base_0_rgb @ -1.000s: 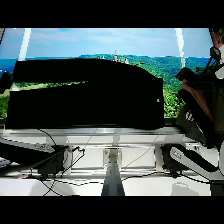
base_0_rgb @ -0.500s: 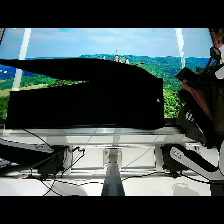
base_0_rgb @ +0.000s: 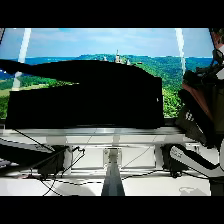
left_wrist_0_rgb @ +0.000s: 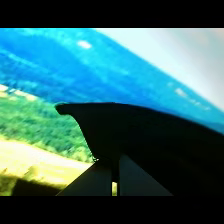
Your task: Fold the clothes and pants, and hang the long-sleeved shirts on hangers.
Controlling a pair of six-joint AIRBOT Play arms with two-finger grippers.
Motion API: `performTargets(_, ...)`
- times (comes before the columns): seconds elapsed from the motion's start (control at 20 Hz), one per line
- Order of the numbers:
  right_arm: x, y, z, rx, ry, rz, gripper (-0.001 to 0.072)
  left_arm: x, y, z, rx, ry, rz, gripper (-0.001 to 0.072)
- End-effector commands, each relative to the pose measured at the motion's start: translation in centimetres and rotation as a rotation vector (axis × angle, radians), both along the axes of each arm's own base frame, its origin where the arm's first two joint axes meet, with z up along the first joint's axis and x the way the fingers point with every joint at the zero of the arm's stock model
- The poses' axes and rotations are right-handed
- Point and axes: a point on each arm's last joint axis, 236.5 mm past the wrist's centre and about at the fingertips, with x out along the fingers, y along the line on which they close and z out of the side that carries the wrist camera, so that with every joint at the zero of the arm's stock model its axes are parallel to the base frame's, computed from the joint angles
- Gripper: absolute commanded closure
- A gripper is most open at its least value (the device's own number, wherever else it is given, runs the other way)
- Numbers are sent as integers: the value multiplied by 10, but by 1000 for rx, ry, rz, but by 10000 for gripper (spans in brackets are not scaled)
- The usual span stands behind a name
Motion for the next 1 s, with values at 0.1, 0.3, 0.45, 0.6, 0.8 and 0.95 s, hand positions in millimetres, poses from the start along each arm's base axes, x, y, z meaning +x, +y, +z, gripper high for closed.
performTargets(0.1,-22,29,-28,326,100,93,587,-30,22,-14,92,142,22,698)
performTargets(0.3,-25,51,-47,522,153,123,163,-30,21,-15,91,143,21,698)
performTargets(0.45,-18,65,-70,514,180,164,154,-28,19,-19,86,148,15,697)
performTargets(0.6,-8,78,-93,500,202,178,154,-23,14,-26,77,159,1,697)
performTargets(0.8,-4,97,-116,516,237,193,122,-14,2,-41,54,179,-30,697)
performTargets(0.95,4,101,-122,501,219,188,118,-9,-6,-50,45,193,-49,697)
